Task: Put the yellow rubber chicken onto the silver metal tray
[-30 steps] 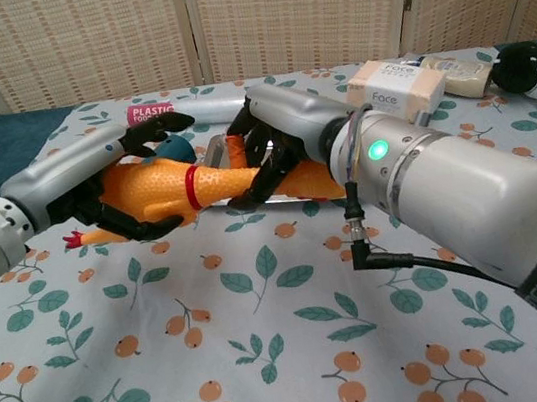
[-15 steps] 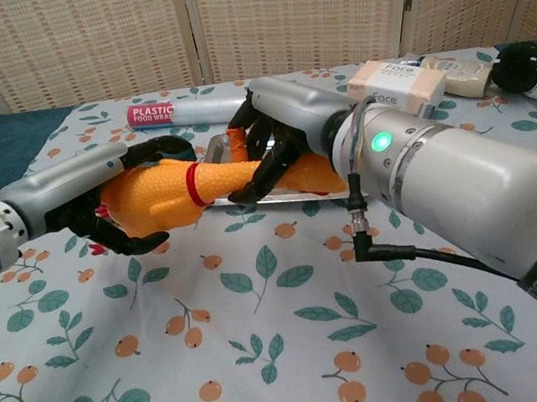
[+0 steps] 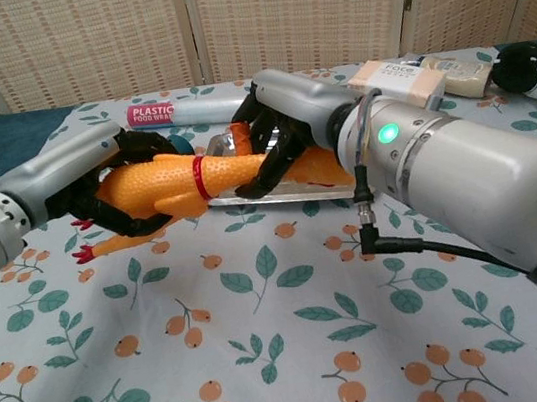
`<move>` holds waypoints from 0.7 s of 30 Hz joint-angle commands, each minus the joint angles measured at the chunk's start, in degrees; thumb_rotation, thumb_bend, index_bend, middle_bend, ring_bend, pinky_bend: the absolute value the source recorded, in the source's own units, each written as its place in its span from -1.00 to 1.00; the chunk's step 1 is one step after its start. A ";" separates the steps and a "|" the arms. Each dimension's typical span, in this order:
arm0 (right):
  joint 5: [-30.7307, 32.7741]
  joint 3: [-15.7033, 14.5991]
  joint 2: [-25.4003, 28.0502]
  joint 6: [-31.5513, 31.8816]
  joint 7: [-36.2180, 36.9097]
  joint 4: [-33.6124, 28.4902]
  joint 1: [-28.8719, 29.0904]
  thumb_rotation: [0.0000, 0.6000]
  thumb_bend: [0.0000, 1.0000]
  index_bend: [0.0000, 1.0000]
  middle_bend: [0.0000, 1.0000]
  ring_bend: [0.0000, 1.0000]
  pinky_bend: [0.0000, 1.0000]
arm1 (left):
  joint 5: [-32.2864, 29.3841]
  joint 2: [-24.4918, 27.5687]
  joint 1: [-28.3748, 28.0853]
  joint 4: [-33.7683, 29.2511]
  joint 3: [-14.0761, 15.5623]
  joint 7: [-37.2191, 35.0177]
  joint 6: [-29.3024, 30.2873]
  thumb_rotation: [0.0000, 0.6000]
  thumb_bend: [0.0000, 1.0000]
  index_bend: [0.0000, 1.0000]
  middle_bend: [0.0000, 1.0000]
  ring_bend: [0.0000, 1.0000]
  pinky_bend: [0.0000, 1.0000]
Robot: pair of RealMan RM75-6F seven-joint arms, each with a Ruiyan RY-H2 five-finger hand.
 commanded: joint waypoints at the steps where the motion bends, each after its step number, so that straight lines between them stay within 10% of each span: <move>1: 0.06 -0.05 0.21 0.16 -0.14 -0.24 -0.01 1.00 -0.34 0.86 0.38 0.84 1.00 | 0.45 -0.02 0.14 -0.40 0.29 0.29 0.19 1.00 0.51 0.84 0.82 0.81 1.00; 6: 0.11 -0.13 0.51 0.35 -0.17 -0.69 -0.03 1.00 -0.33 0.86 0.38 0.83 1.00 | -0.20 -0.15 0.61 -1.80 -0.08 -1.32 0.41 1.00 0.33 0.80 0.78 0.77 0.98; 8: 0.08 -0.19 0.58 0.46 -0.16 -0.85 -0.04 1.00 -0.33 0.86 0.38 0.83 1.00 | 1.73 0.42 0.36 -1.14 1.23 -0.51 -0.11 1.00 0.14 0.32 0.53 0.51 0.80; 10: 0.04 -0.27 0.54 0.62 -0.17 -0.76 -0.05 1.00 -0.33 0.86 0.38 0.84 1.00 | 1.46 1.55 -0.07 -2.09 1.89 -1.86 -2.49 1.00 -0.07 -0.66 -0.30 -0.20 0.26; 12: 0.07 -0.34 0.58 0.67 -0.12 -0.72 -0.09 1.00 -0.33 0.86 0.38 0.84 1.00 | 1.15 2.55 -0.50 -2.98 1.54 -3.32 -3.85 1.00 -0.14 -0.99 -0.87 -0.80 -0.25; 15: 0.04 -0.50 0.83 0.71 -0.03 -0.61 -0.21 1.00 -0.34 0.86 0.38 0.83 1.00 | 3.69 2.10 0.08 -2.52 0.18 -8.03 -1.22 1.00 -0.22 -1.00 -1.00 -1.00 -0.70; 21: 0.38 -0.38 1.76 0.34 0.53 -0.60 -0.49 1.00 -0.33 0.86 0.38 0.84 1.00 | 7.53 3.59 0.78 -0.60 -1.34 -17.20 1.62 1.00 -0.35 -1.00 -1.00 -1.00 -0.82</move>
